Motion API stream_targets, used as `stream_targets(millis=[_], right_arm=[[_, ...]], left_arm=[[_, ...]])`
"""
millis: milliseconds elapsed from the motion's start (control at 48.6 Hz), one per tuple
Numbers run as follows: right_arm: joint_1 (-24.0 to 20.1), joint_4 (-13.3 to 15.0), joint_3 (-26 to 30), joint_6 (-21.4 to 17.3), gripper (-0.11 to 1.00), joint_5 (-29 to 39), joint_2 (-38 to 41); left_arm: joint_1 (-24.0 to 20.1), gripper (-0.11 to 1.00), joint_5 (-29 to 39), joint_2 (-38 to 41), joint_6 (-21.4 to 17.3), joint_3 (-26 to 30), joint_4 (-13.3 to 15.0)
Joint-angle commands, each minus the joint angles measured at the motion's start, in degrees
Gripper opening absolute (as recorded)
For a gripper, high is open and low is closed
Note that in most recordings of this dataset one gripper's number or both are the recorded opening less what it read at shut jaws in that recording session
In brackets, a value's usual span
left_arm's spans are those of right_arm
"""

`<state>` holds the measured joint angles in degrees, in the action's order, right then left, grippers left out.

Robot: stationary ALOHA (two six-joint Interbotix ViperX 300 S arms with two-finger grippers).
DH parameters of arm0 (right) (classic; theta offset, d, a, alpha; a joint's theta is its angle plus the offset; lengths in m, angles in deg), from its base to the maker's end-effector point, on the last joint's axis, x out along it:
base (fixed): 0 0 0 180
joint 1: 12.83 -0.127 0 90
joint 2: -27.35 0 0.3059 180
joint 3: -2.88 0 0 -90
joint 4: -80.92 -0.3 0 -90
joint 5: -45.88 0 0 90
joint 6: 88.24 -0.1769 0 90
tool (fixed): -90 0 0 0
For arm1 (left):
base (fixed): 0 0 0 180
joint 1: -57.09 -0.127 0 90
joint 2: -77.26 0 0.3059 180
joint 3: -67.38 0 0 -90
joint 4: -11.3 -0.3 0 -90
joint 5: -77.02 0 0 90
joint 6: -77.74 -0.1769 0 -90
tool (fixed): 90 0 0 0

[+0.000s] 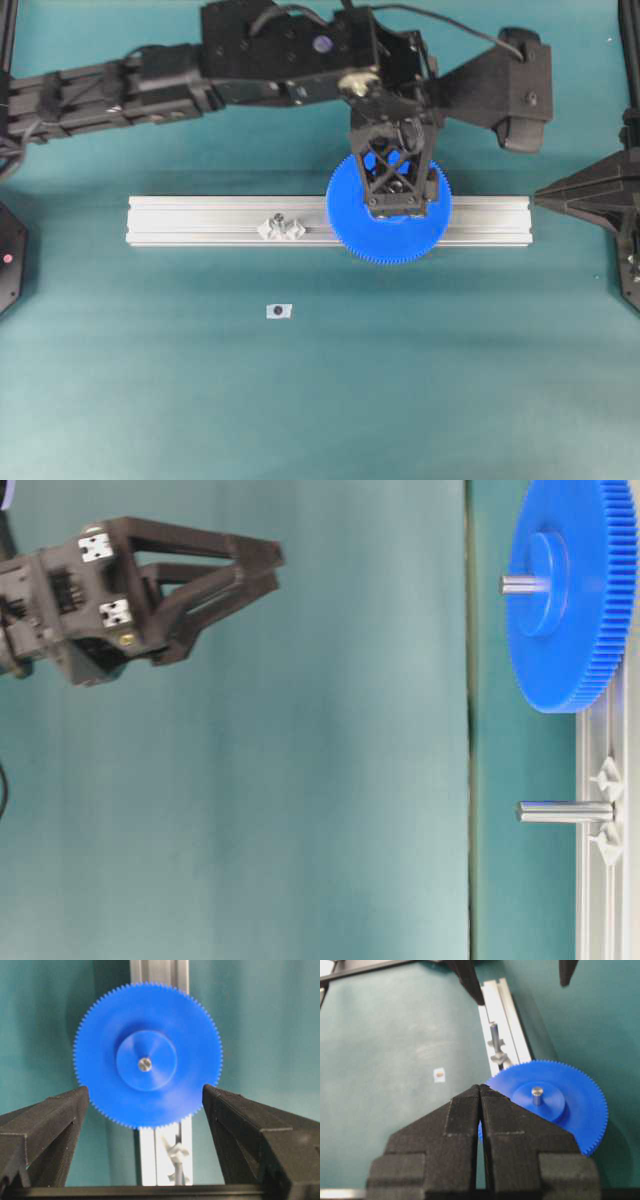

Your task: Insert the large gear onto the shaft.

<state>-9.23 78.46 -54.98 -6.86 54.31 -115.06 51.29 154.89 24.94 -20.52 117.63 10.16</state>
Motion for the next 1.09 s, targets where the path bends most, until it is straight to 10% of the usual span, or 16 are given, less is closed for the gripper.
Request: stream_targets(millis=[0, 1070], right_arm=[[0.18, 0.0, 0.53, -0.44, 0.04, -0.18, 0.26], [0.09, 0.0, 0.53, -1.85, 0.04, 0.09, -0.09]], left_arm=[[0.26, 0.88, -0.18, -3.69, 0.09, 0.44, -0.09], [0.18, 0.88, -12.57, -15.64, 1.76, -18.28, -0.09]])
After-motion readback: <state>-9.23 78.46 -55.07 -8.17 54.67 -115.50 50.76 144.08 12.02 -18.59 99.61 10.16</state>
